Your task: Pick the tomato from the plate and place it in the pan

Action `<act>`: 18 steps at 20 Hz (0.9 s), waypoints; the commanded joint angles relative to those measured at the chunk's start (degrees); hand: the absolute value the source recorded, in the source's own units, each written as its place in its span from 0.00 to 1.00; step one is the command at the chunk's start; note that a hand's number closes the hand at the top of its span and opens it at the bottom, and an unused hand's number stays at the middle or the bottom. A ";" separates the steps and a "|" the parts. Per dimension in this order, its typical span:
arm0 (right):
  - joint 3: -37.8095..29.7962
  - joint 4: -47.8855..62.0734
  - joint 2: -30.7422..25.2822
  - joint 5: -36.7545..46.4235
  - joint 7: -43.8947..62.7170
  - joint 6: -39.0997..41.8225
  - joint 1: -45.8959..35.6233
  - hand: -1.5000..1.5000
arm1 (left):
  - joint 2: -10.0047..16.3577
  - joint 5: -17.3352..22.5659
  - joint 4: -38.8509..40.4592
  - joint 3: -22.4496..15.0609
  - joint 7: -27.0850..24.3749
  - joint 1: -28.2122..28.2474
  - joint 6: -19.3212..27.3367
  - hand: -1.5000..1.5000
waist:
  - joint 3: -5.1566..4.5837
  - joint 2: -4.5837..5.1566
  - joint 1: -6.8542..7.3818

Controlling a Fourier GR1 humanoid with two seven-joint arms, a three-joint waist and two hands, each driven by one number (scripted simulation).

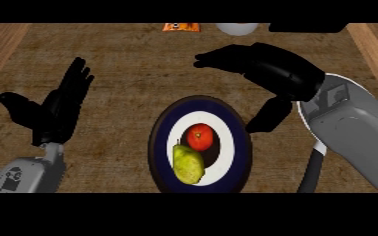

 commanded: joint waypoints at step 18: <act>14.31 1.01 13.45 12.44 22.44 31.65 -8.59 0.00 | -1.80 -2.12 0.39 2.04 -0.63 1.23 -1.43 0.50 | 0.04 -0.12 -0.82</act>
